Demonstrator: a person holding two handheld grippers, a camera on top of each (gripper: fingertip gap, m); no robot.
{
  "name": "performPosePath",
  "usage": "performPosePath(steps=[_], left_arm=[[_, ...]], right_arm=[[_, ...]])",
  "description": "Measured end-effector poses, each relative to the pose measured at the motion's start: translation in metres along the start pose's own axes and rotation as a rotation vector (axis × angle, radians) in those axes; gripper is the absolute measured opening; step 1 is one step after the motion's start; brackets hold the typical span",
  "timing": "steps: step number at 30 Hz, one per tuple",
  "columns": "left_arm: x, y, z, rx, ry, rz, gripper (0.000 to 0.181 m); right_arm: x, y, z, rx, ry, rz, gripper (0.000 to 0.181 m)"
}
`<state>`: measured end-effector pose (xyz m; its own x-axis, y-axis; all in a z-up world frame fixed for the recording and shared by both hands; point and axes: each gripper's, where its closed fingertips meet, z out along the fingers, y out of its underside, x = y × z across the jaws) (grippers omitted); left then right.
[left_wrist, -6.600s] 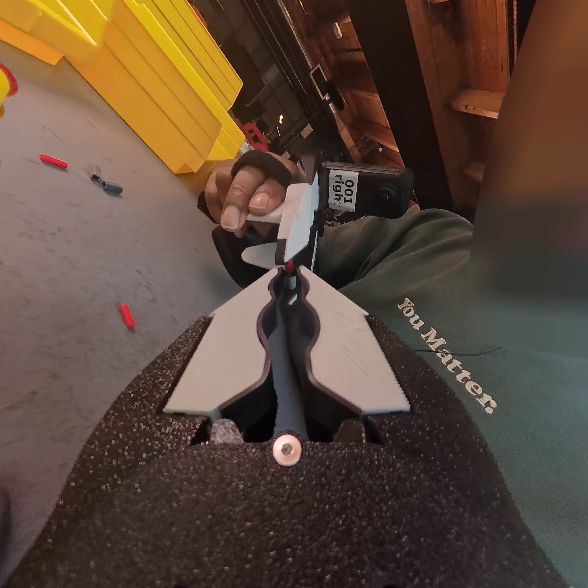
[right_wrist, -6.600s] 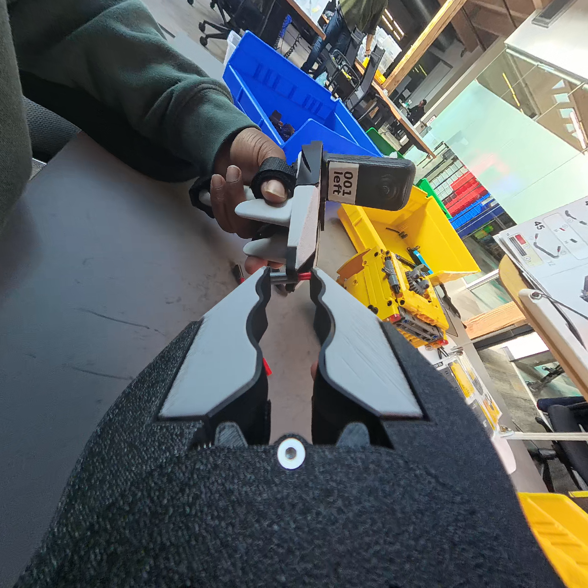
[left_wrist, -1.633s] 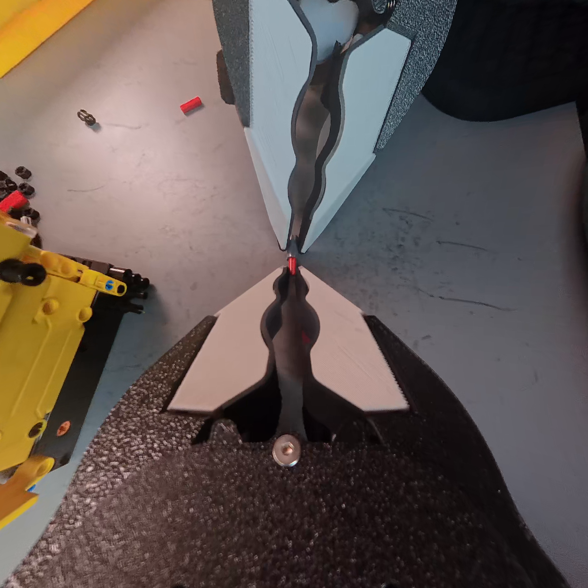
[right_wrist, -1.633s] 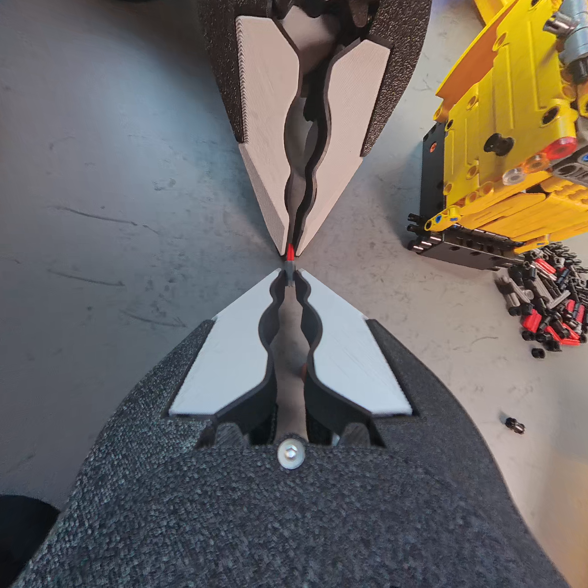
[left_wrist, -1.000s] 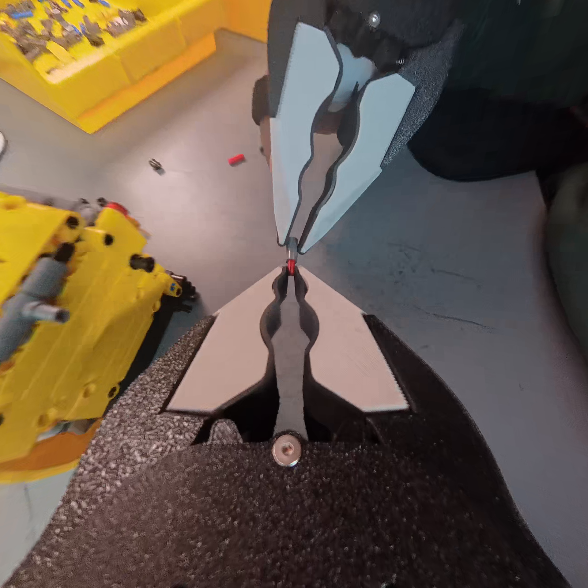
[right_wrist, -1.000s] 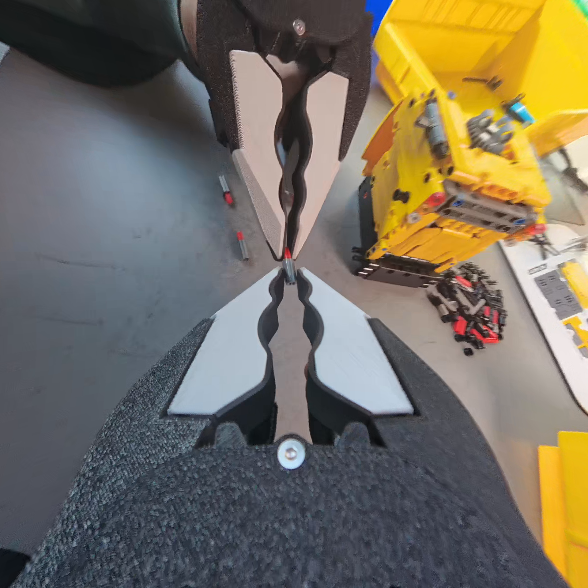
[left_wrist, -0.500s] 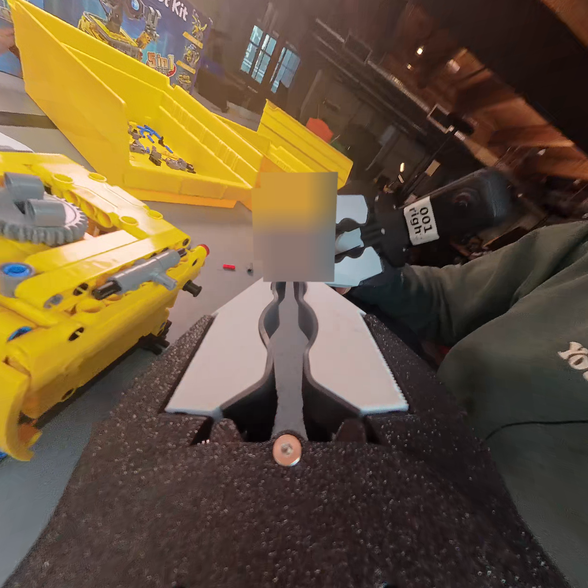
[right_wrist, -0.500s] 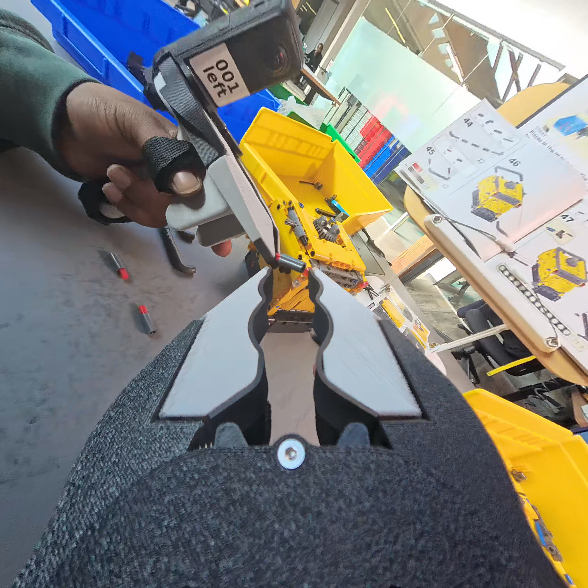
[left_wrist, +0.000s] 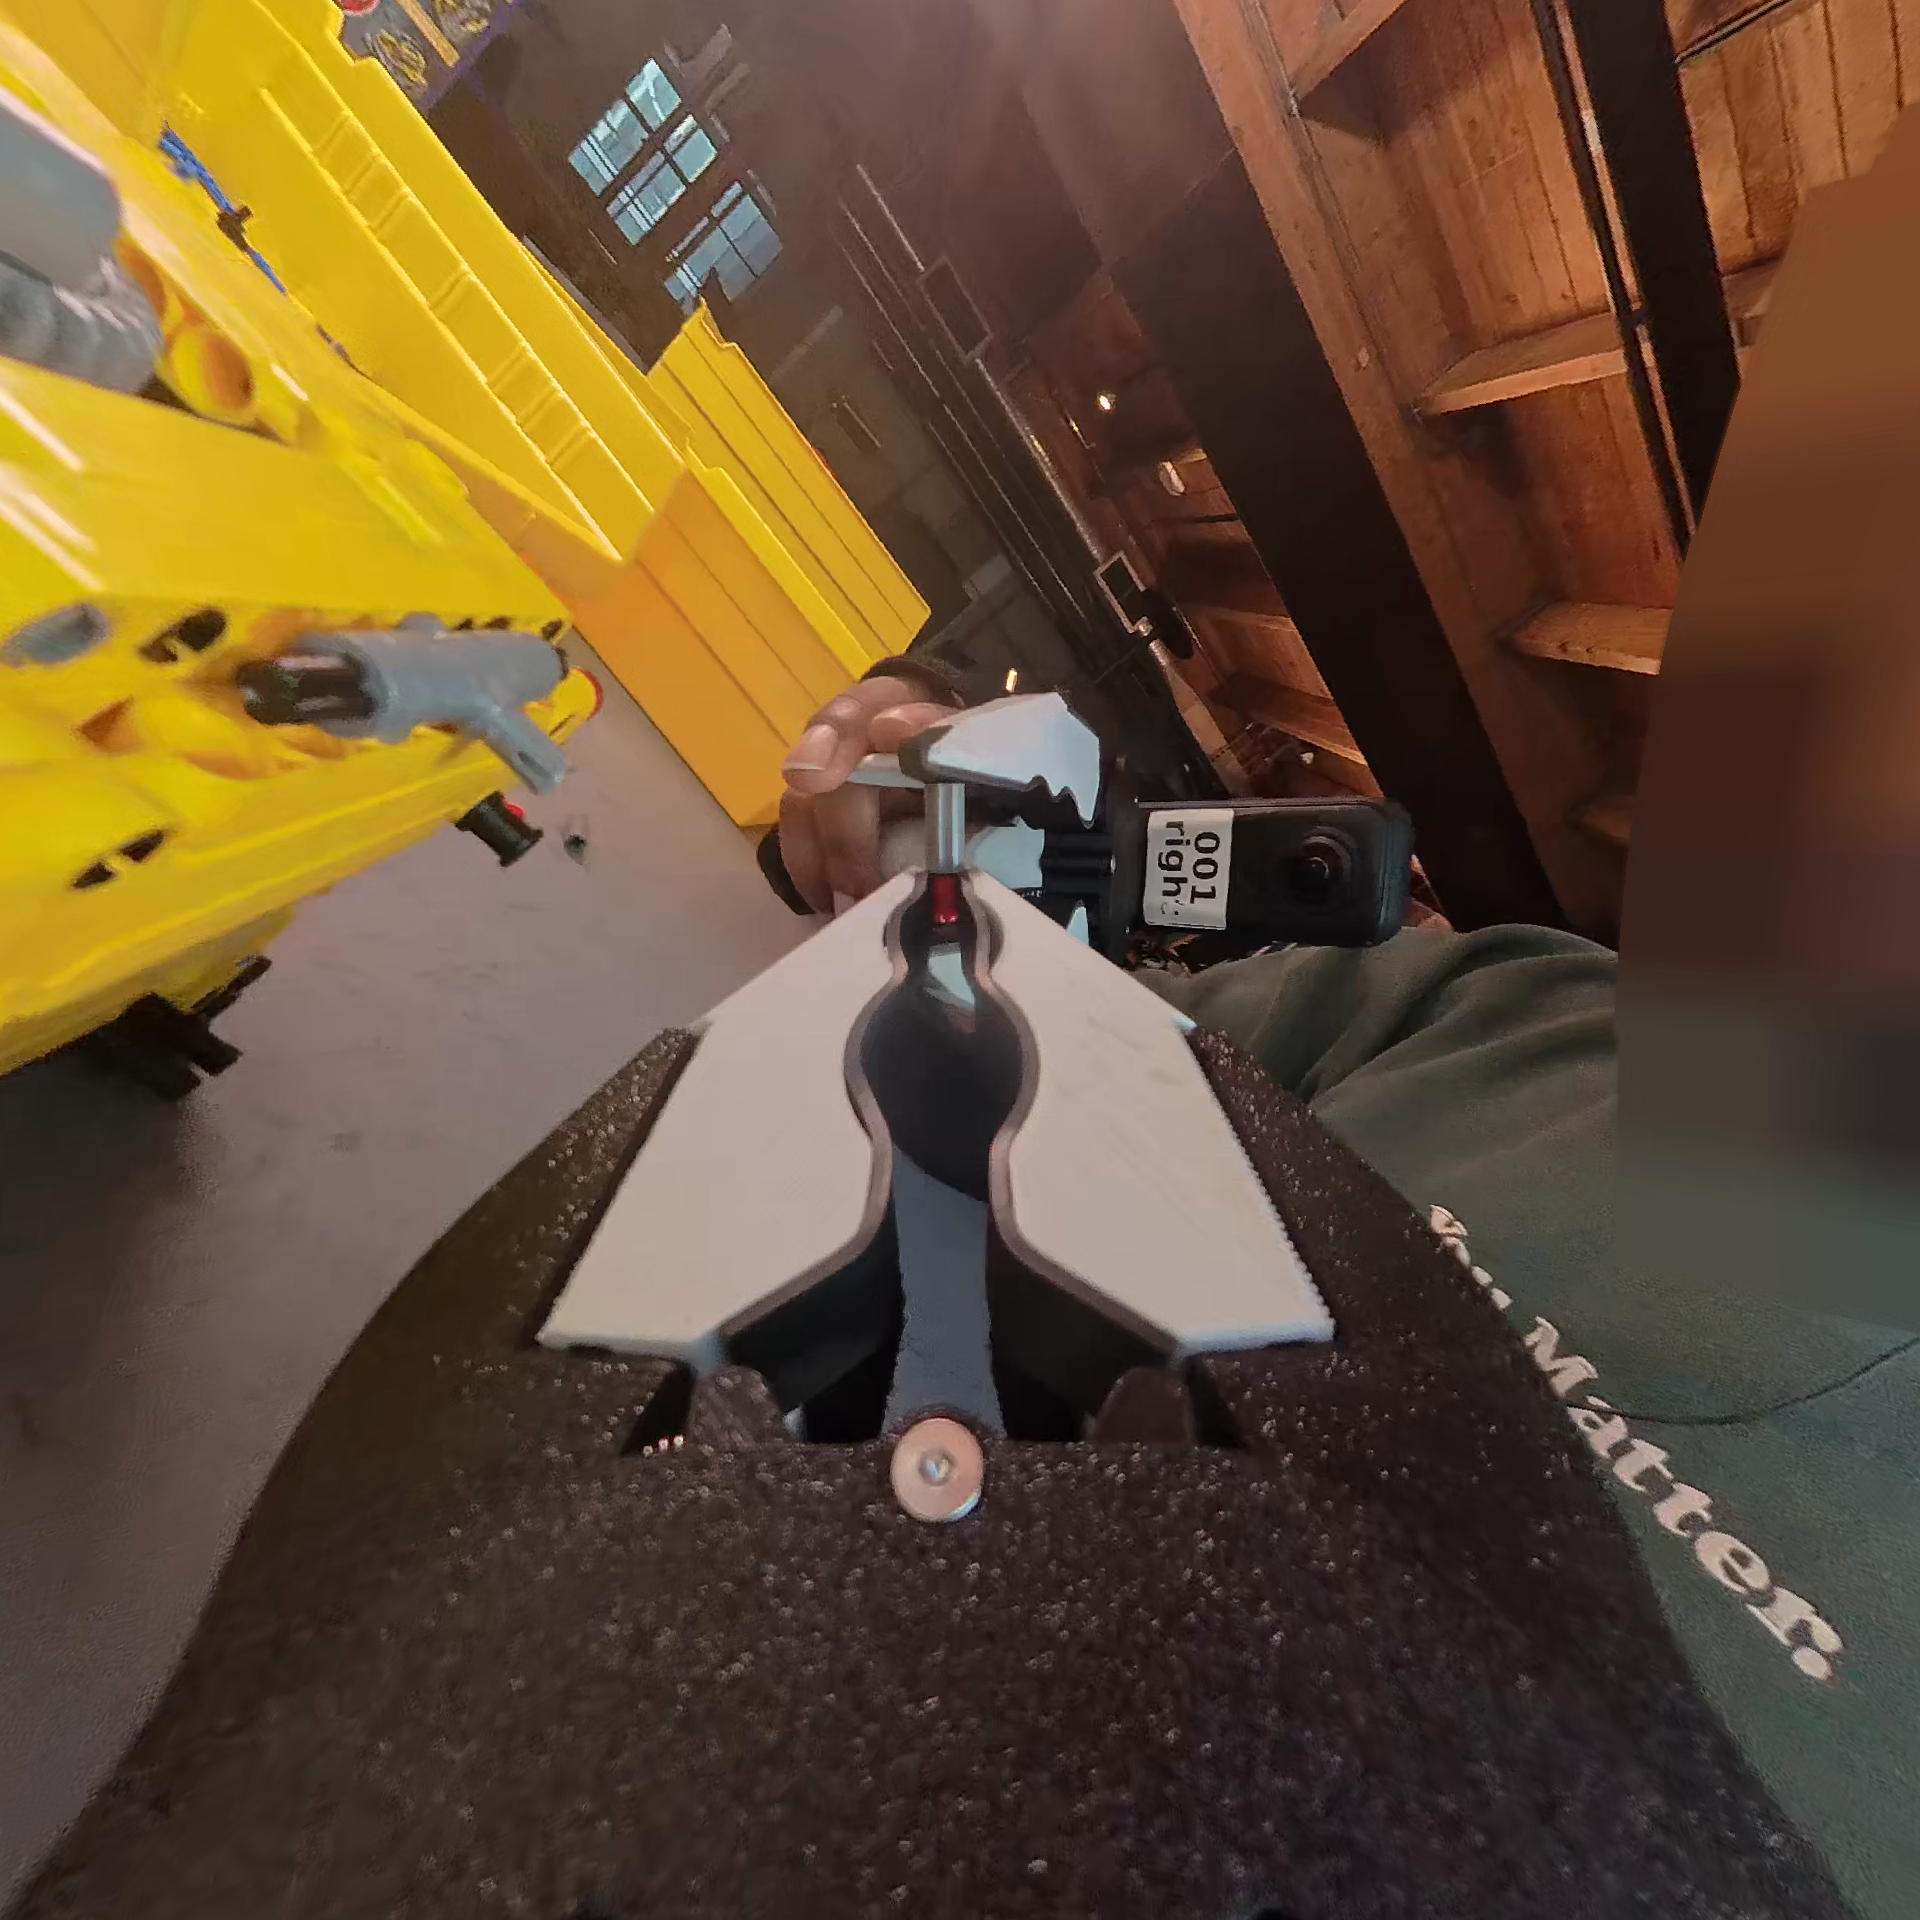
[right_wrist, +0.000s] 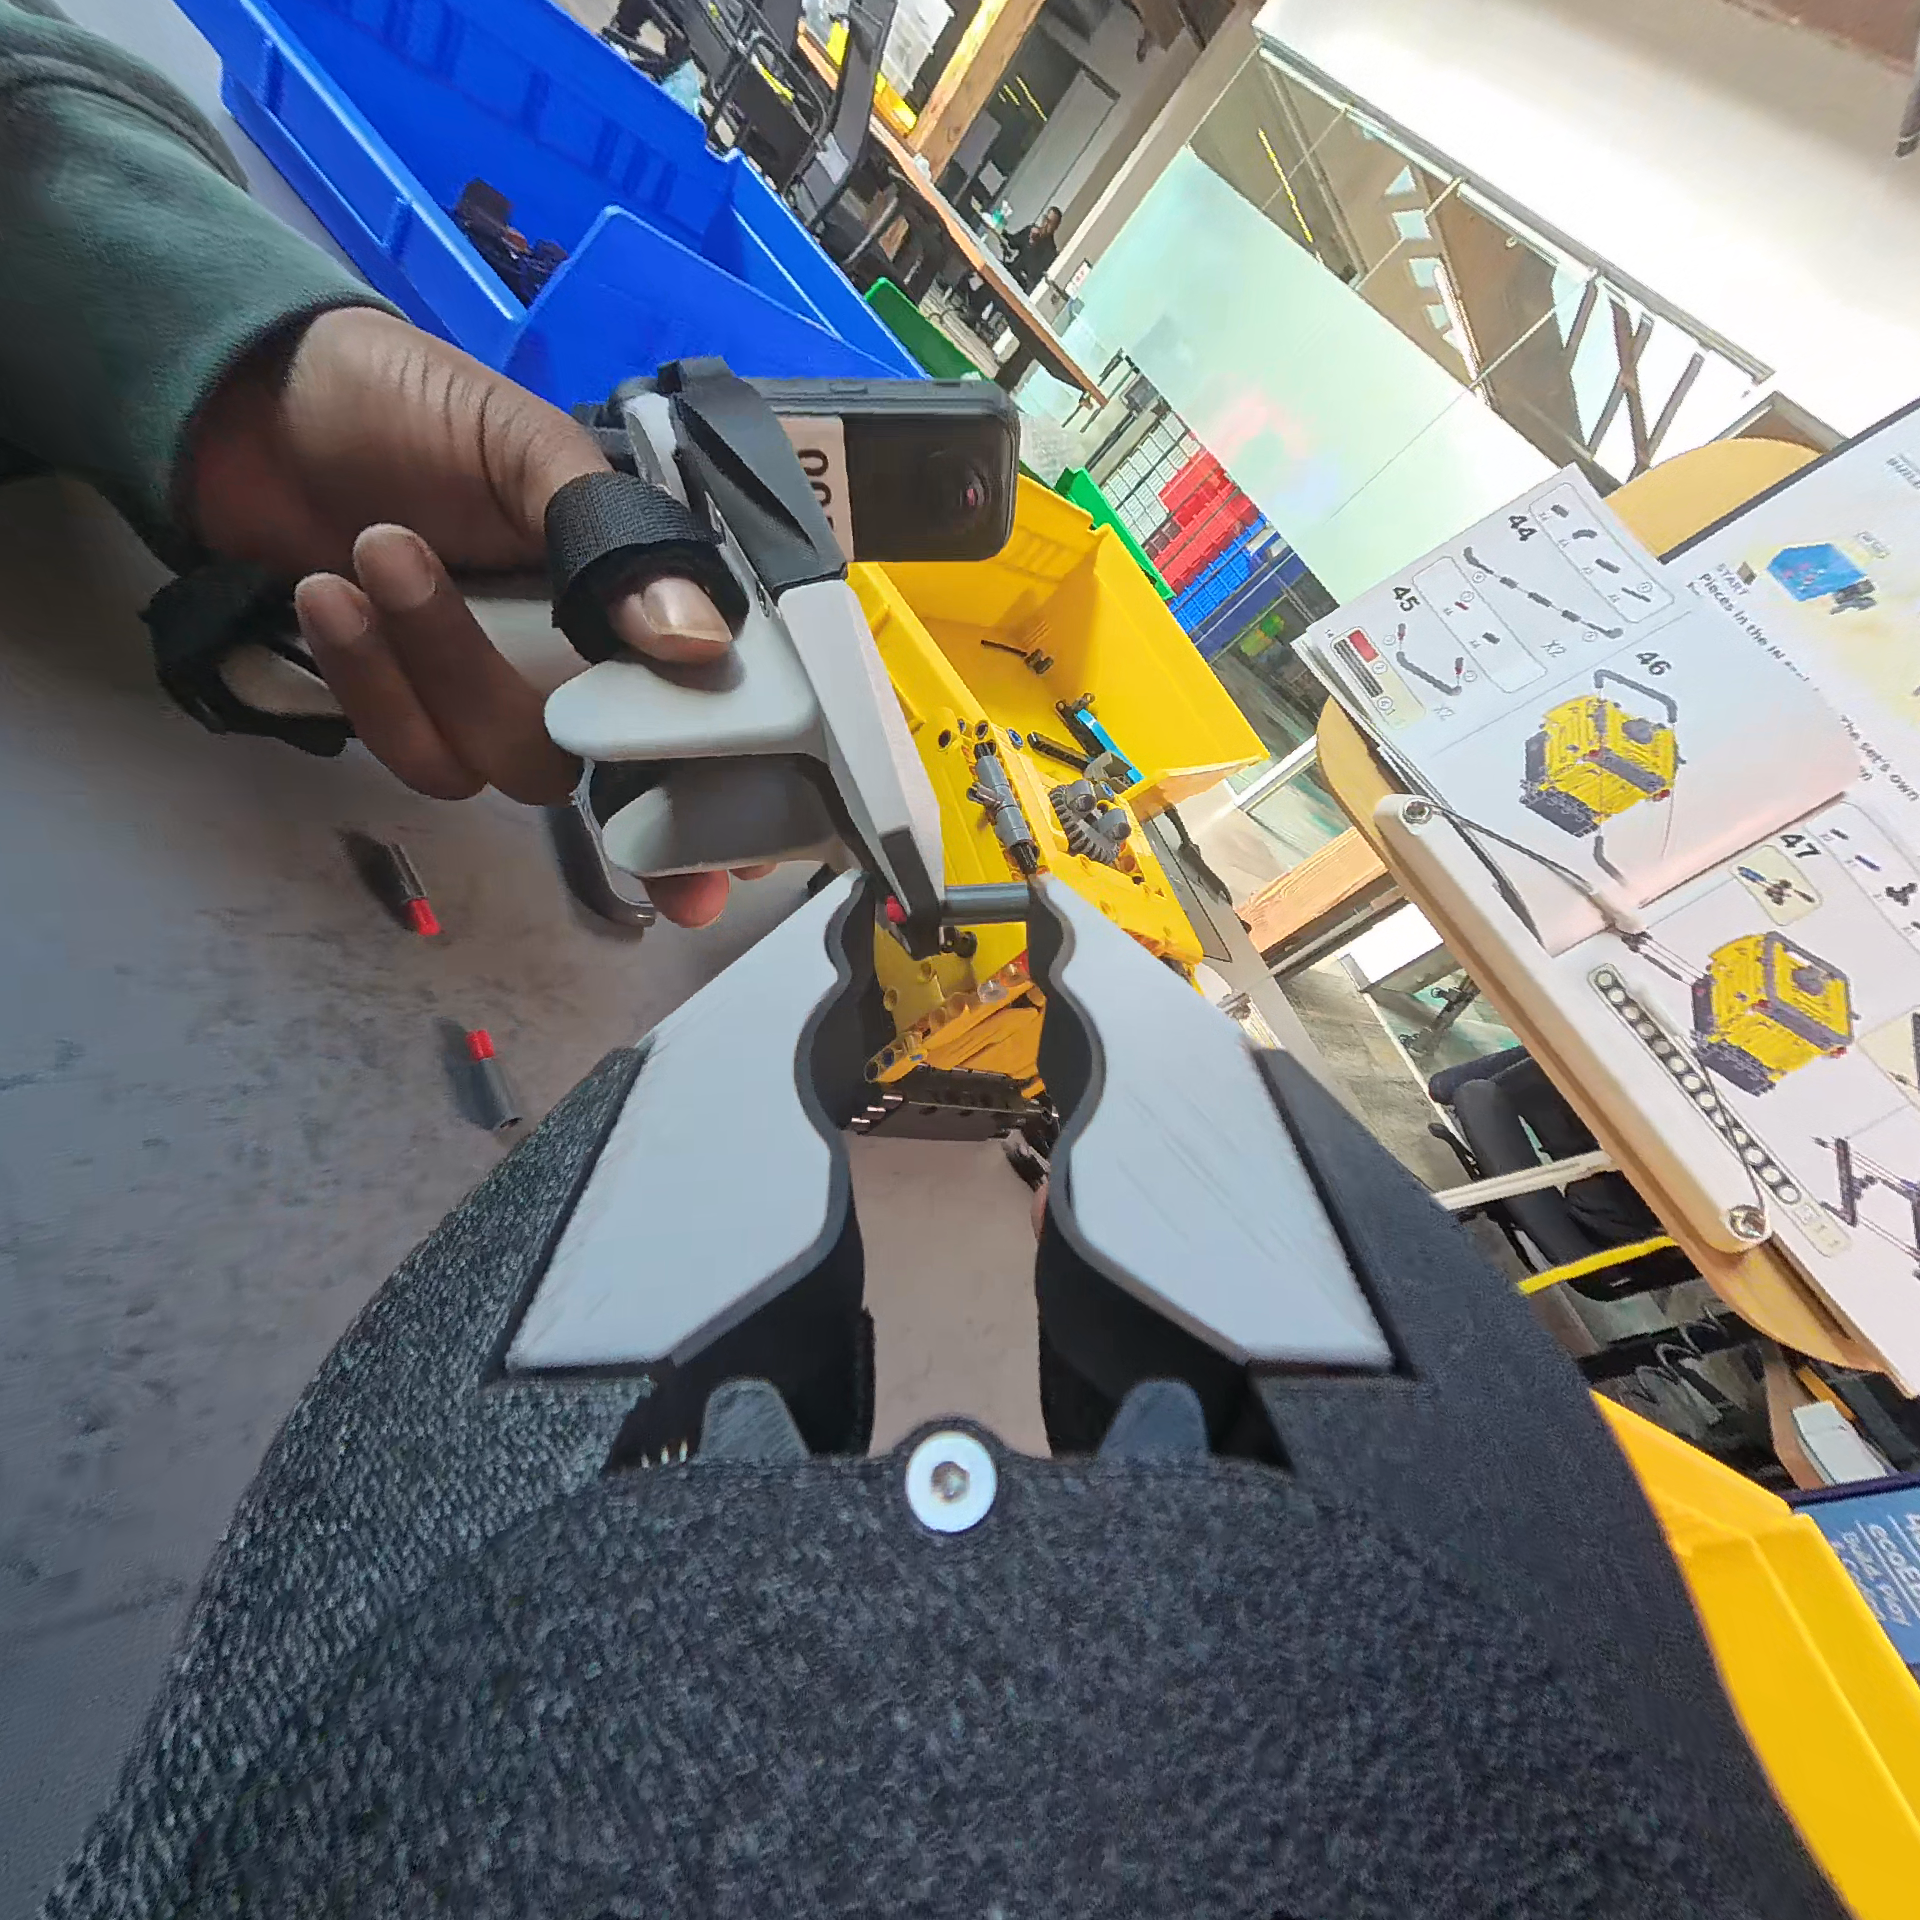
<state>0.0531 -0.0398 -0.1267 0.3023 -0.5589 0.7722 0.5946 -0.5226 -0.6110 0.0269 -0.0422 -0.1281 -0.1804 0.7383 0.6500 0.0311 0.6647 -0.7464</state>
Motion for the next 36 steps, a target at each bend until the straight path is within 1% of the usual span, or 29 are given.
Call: performPosePath(steps=[3, 6, 13, 15, 16, 18, 25, 29, 31, 36], left_arm=[[0.005, 0.004, -0.001, -0.026, 0.055, -0.06, 0.003], [0.01, 0.006, -0.001, -0.039, 0.094, -0.078, 0.004], [0.014, 0.007, -0.001, -0.038, 0.127, -0.103, 0.005], [0.019, 0.005, -0.001, -0.031, 0.165, -0.12, 0.024], [0.021, 0.005, -0.002, -0.033, 0.176, -0.13, 0.027], [0.018, 0.006, -0.001, -0.038, 0.155, -0.118, 0.022], [0.013, 0.008, -0.001, -0.048, 0.117, -0.098, 0.016], [0.005, 0.008, -0.002, -0.044, 0.071, -0.102, 0.021], [0.003, 0.008, -0.003, -0.04, 0.073, -0.112, 0.017], [0.006, 0.008, -0.002, -0.043, 0.078, -0.096, 0.009]], right_arm=[[-0.004, -0.003, -0.003, 0.015, -0.032, -0.001, 0.027], [-0.006, -0.007, -0.006, 0.034, -0.059, 0.023, 0.026], [-0.007, -0.009, -0.007, 0.051, -0.081, 0.045, 0.024], [-0.007, -0.007, -0.007, 0.043, -0.084, 0.052, 0.024], [-0.007, -0.006, -0.007, 0.041, -0.09, 0.063, 0.024], [-0.008, -0.005, -0.007, 0.036, -0.093, 0.054, 0.024], [-0.01, -0.004, -0.006, 0.017, -0.086, 0.008, 0.024], [-0.011, -0.007, -0.005, 0.028, -0.062, -0.061, 0.024], [-0.011, -0.006, -0.005, 0.015, -0.054, -0.097, 0.024], [-0.012, -0.004, -0.005, 0.0, -0.066, -0.087, 0.022]])
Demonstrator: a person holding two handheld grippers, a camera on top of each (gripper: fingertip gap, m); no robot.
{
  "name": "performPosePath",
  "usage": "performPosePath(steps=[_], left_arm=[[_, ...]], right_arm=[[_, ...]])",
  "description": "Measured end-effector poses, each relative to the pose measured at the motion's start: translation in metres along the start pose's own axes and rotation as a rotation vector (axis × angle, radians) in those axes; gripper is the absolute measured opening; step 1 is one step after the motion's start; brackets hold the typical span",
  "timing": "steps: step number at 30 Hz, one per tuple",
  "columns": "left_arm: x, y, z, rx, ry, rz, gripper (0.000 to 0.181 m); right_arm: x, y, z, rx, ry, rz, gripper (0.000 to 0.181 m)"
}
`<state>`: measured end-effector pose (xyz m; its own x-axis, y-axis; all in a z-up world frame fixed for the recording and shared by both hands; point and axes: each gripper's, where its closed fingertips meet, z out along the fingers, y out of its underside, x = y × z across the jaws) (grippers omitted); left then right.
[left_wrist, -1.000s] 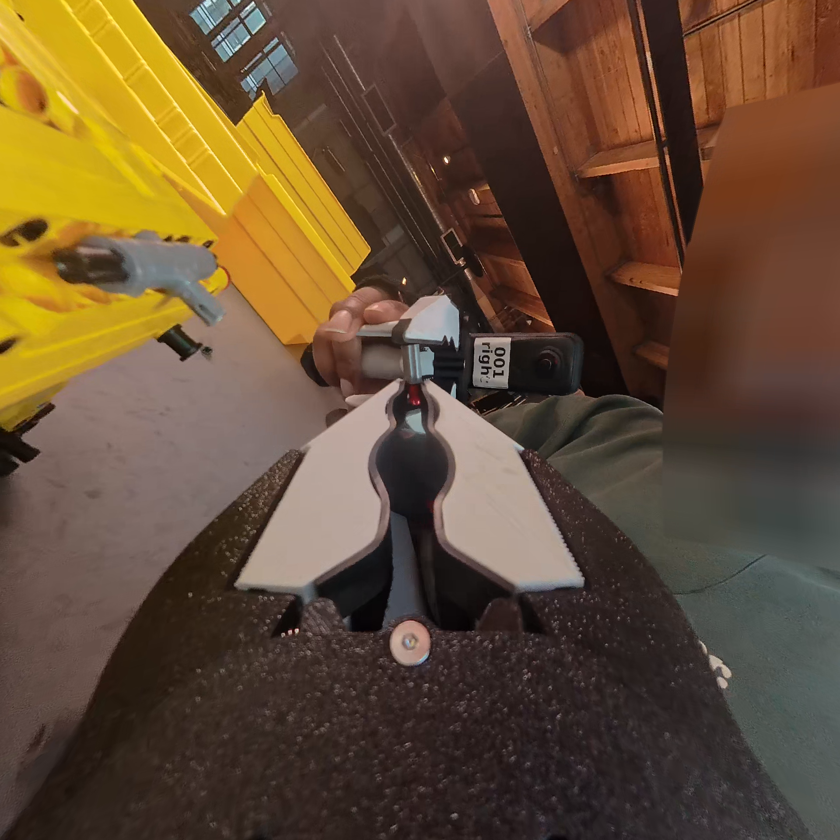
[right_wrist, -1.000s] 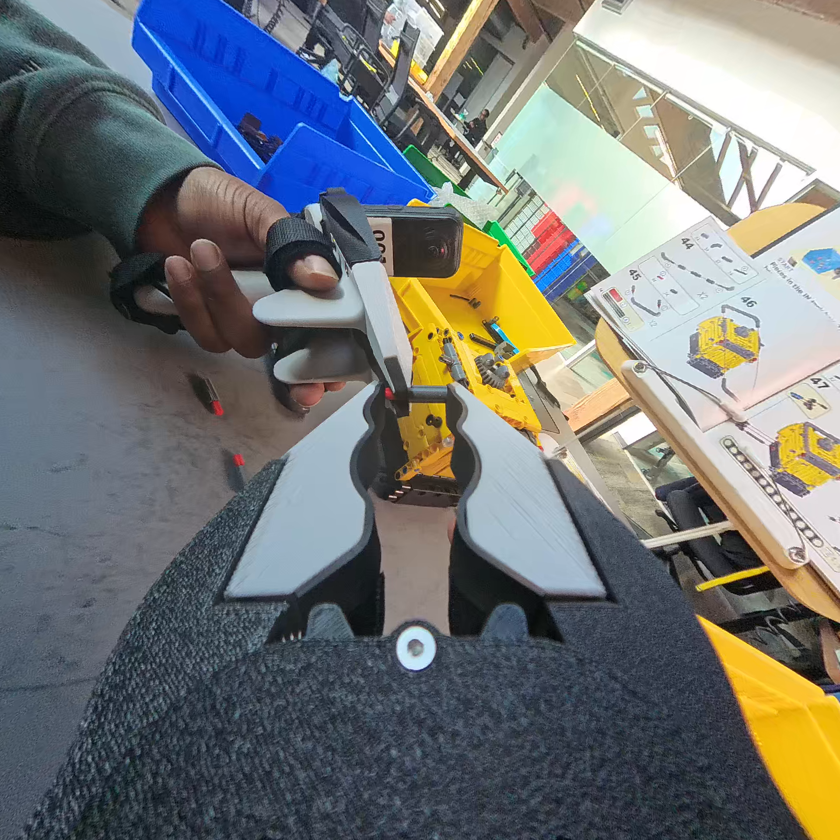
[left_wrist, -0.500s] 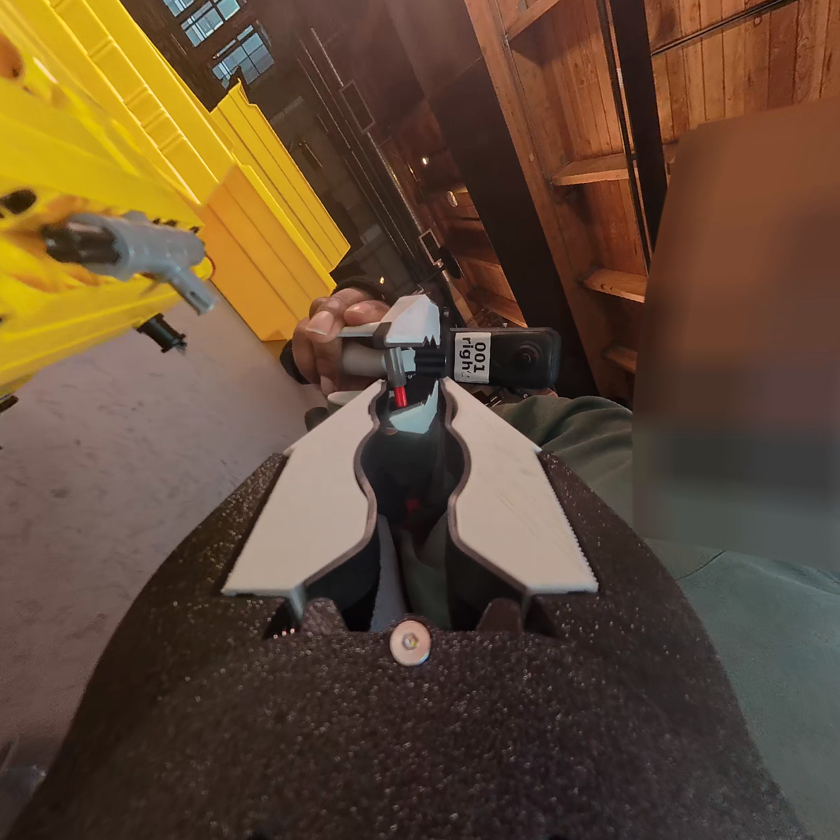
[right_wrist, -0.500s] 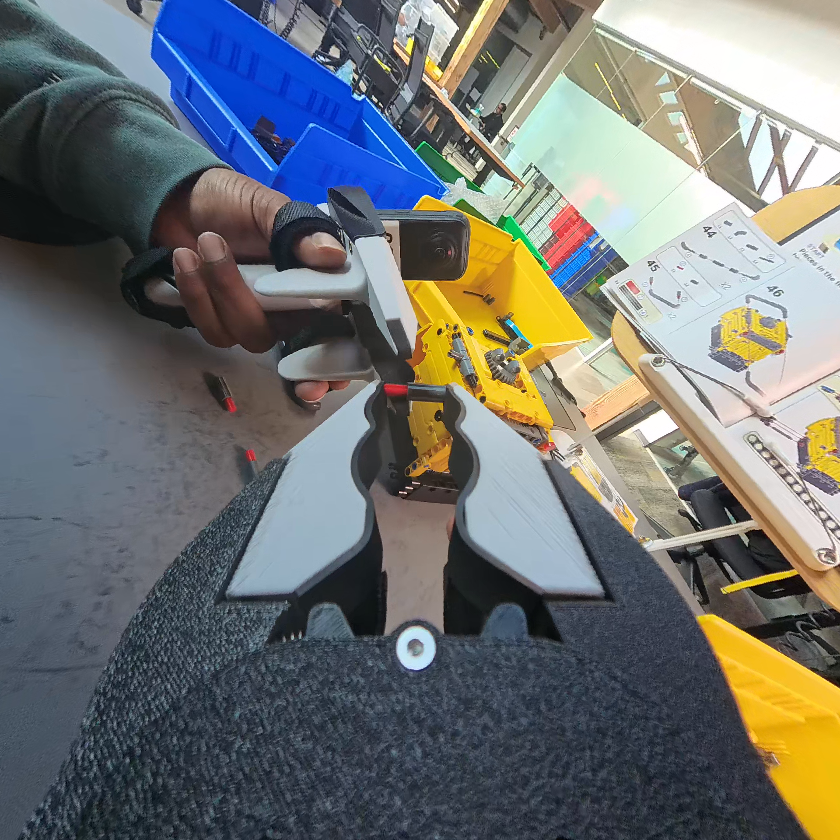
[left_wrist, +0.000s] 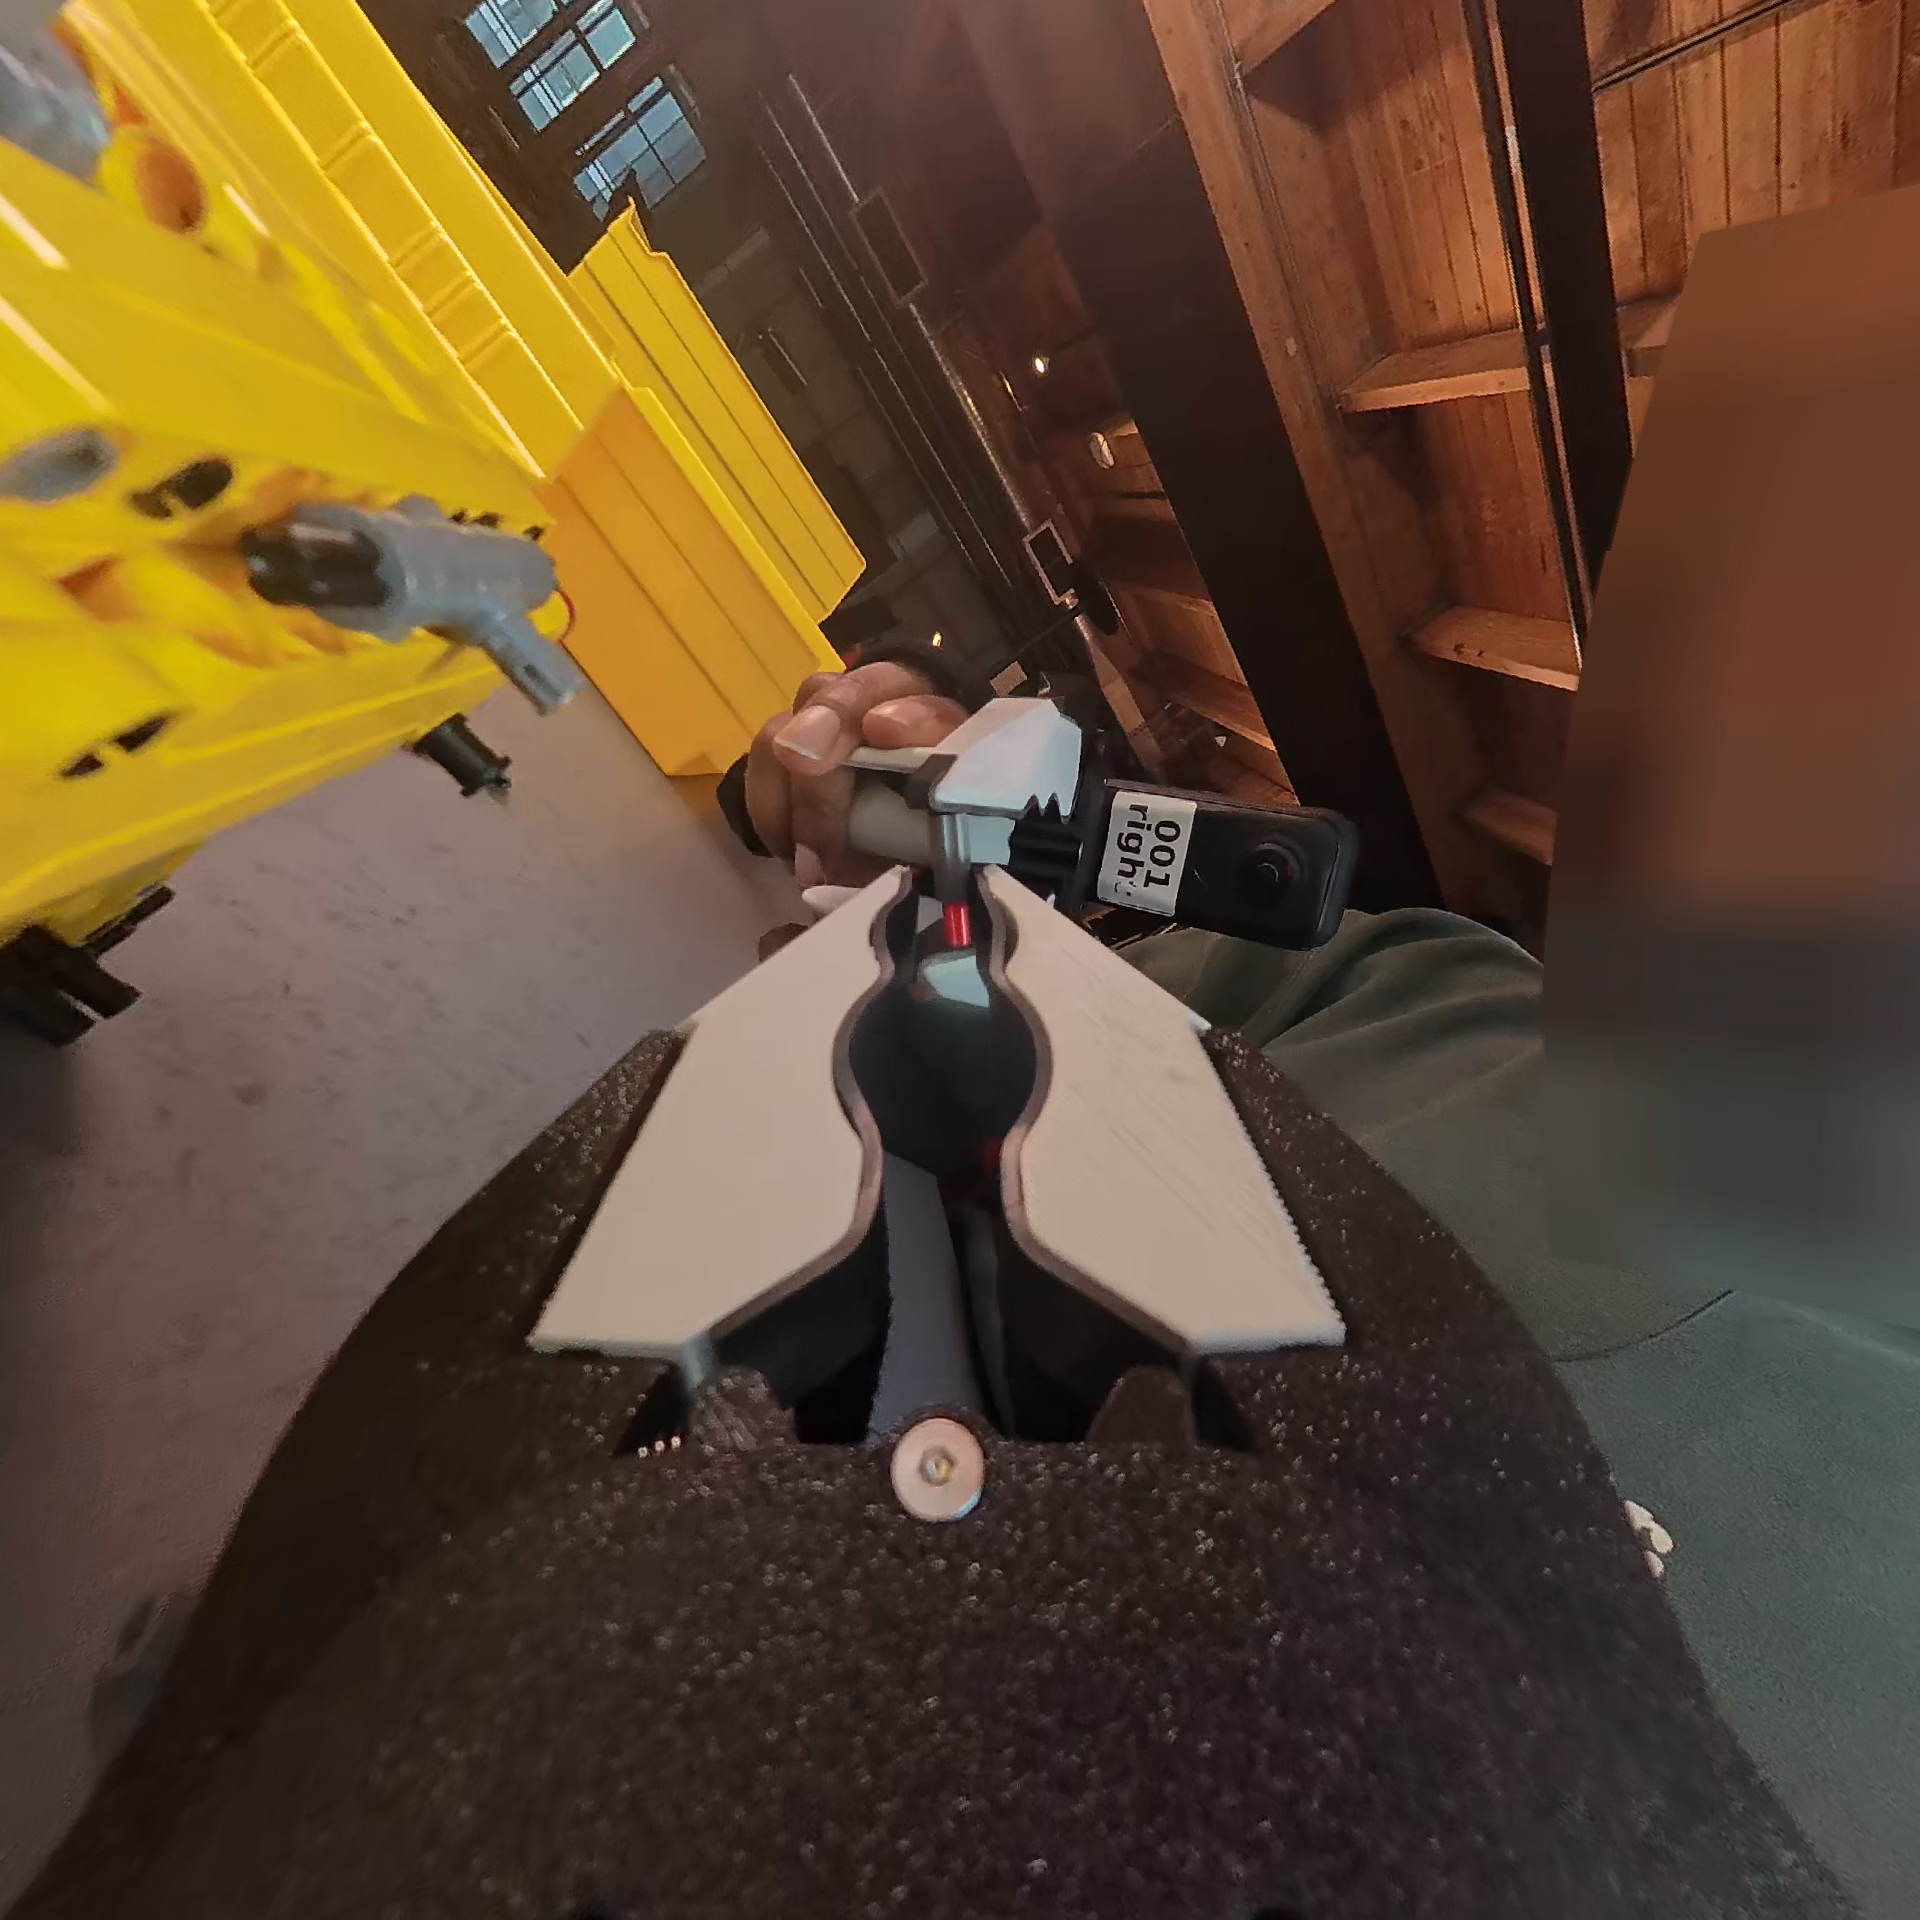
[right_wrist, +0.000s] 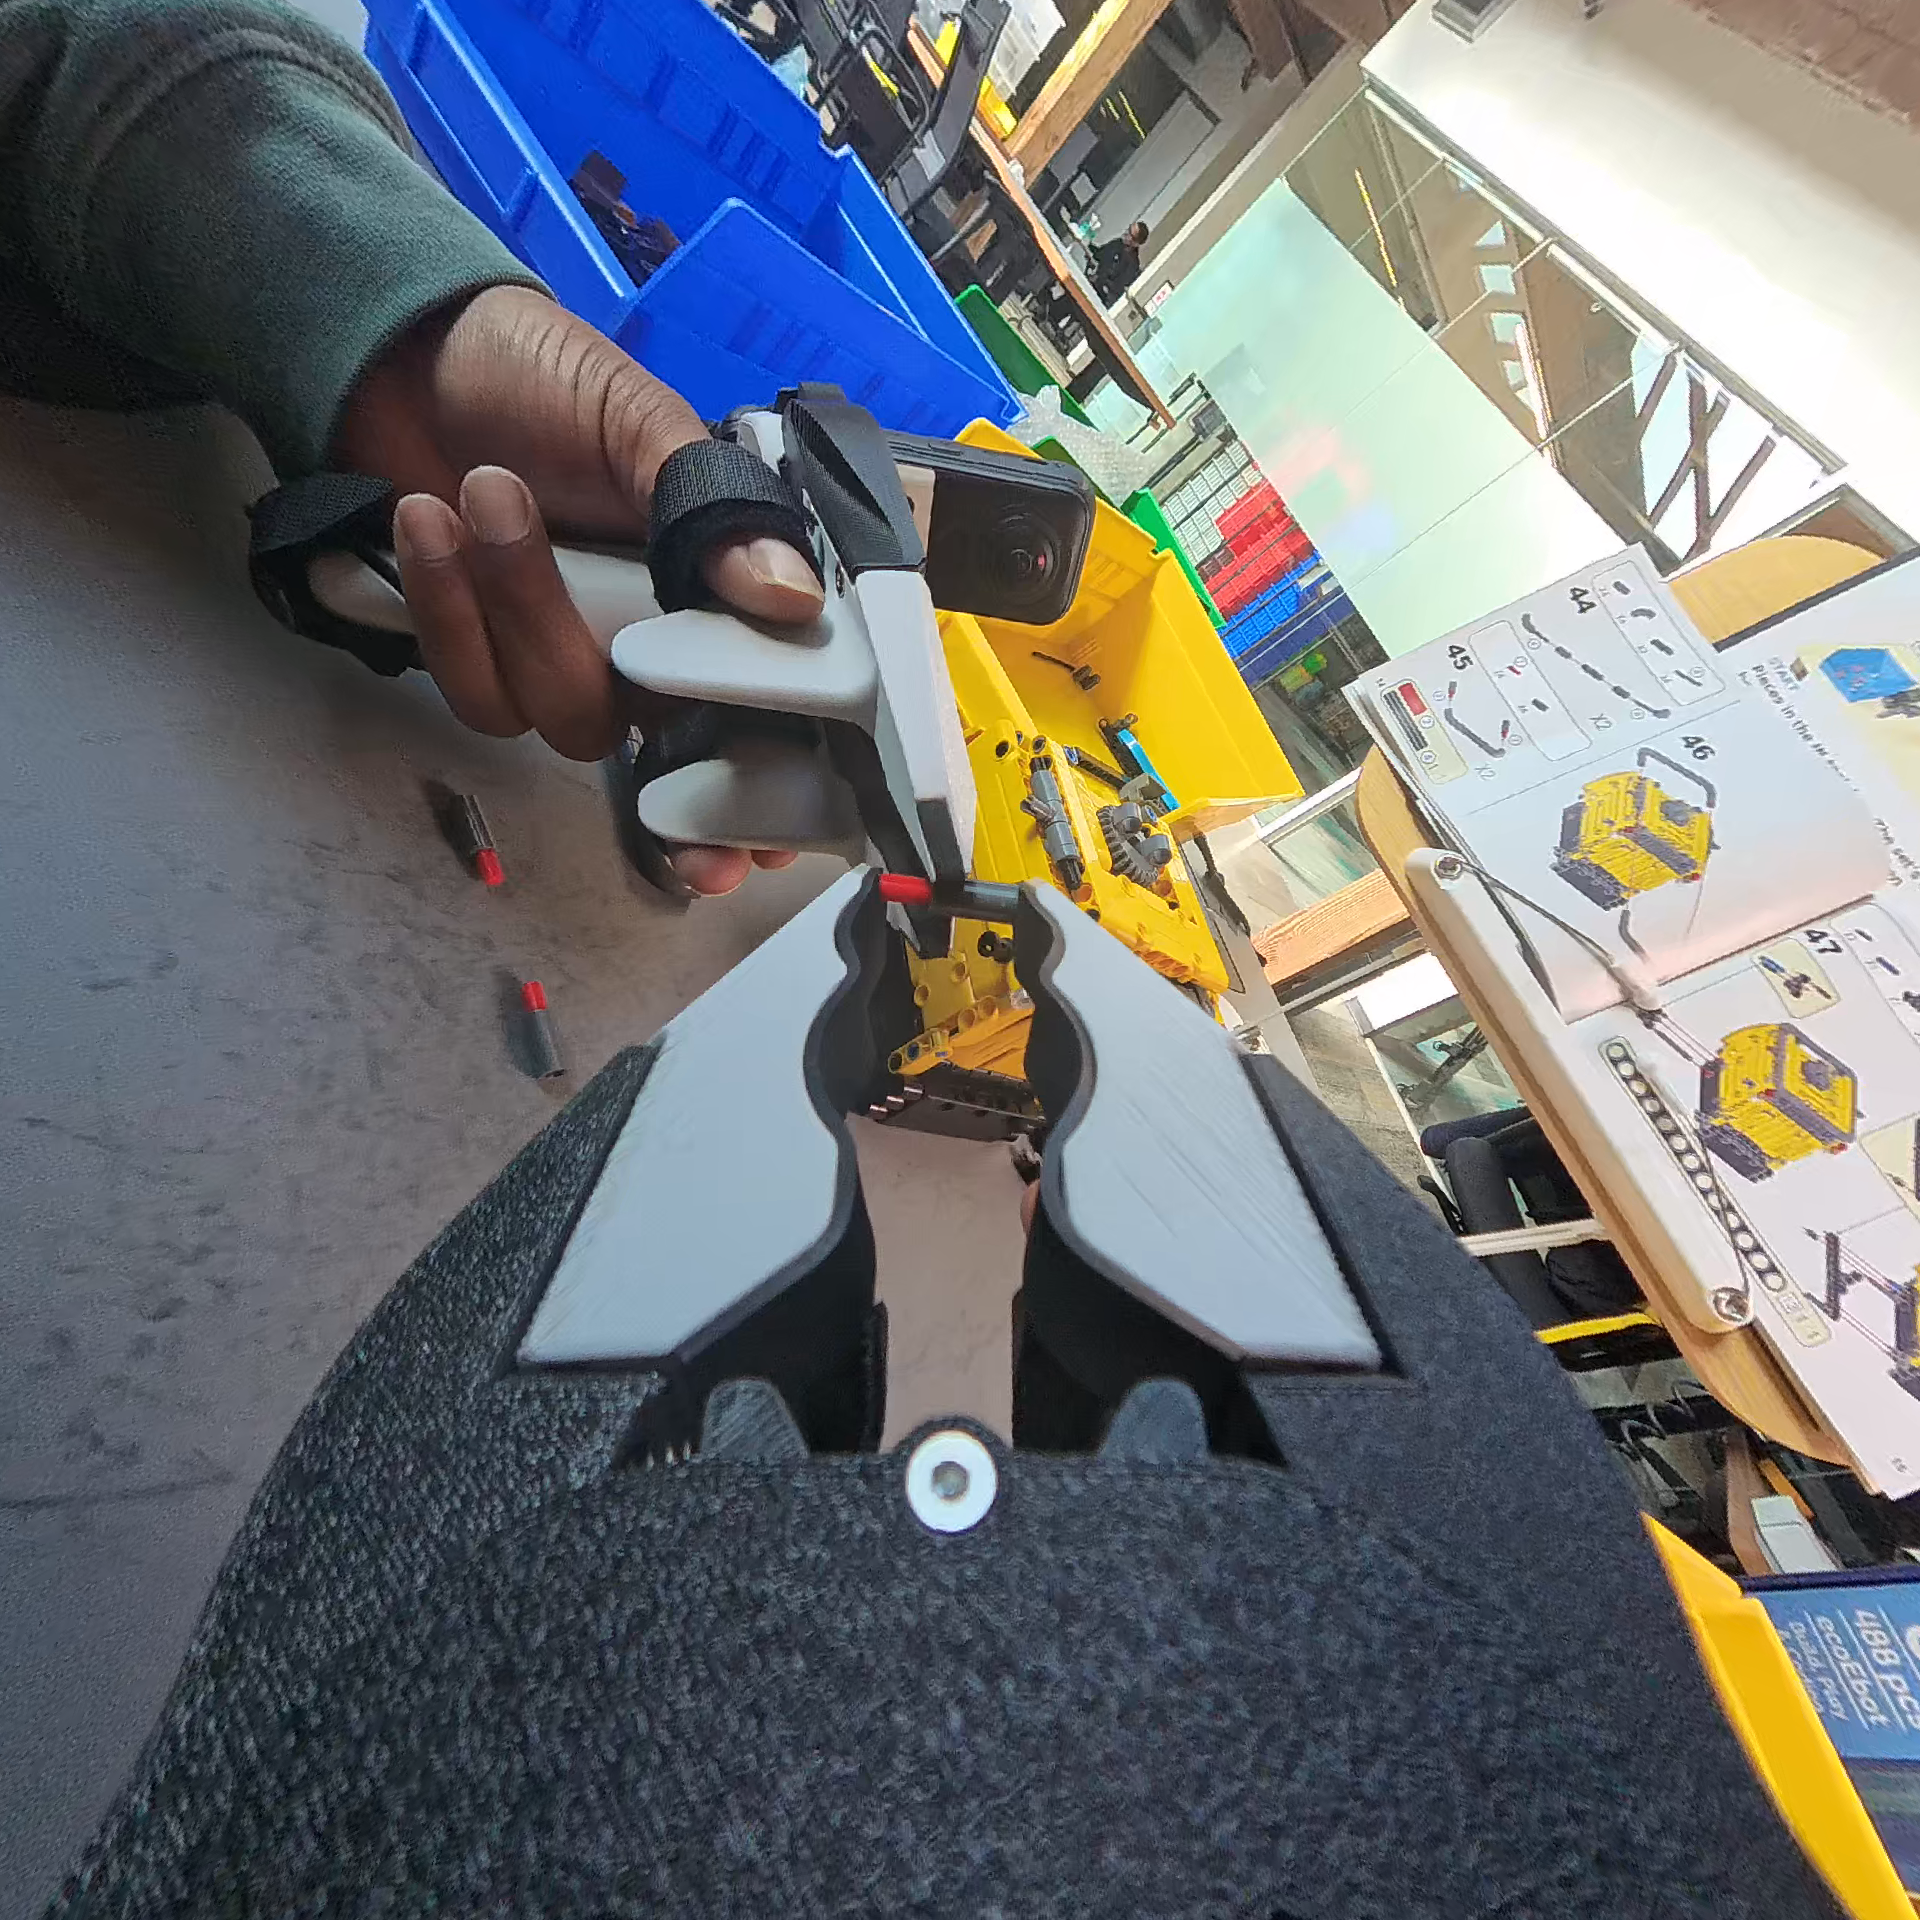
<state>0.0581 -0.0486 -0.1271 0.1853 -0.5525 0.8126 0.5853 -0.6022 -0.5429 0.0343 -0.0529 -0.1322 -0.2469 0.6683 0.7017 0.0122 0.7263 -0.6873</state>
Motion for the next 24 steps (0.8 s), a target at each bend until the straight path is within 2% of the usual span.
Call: performPosePath(steps=[4, 7, 9, 11, 14, 16, 18, 21, 24], left_arm=[[-0.002, 0.0, -0.001, -0.014, -0.034, 0.04, 0.005], [-0.013, 0.008, -0.004, -0.112, -0.145, 0.147, 0.005], [-0.031, 0.018, -0.011, -0.259, -0.308, 0.279, 0.006], [-0.057, 0.027, -0.027, -0.438, -0.529, 0.46, 0.006], [-0.077, 0.041, -0.044, -0.687, -0.713, 0.625, 0.006], [-0.084, 0.049, -0.047, -0.771, -0.75, 0.653, 0.006], [-0.091, 0.054, -0.05, -0.819, -0.77, 0.664, 0.006], [-0.092, 0.055, -0.051, -0.846, -0.779, 0.68, 0.006], [-0.092, 0.056, -0.052, -0.857, -0.788, 0.713, 0.006]], right_arm=[[-0.001, 0.004, 0.002, -0.017, 0.0, 0.008, 0.024], [-0.011, 0.012, 0.004, -0.048, -0.066, -0.014, 0.026], [-0.021, 0.027, 0.001, -0.114, -0.163, -0.002, 0.029], [-0.026, 0.052, -0.009, -0.232, -0.275, 0.07, 0.031], [-0.001, 0.087, -0.032, -0.394, -0.255, 0.184, 0.032], [0.018, 0.109, -0.05, -0.51, -0.203, 0.273, 0.032], [0.021, 0.129, -0.067, -0.63, -0.209, 0.377, 0.032], [0.008, 0.155, -0.085, -0.776, -0.265, 0.475, 0.031], [-0.003, 0.169, -0.092, -0.849, -0.304, 0.527, 0.031]])
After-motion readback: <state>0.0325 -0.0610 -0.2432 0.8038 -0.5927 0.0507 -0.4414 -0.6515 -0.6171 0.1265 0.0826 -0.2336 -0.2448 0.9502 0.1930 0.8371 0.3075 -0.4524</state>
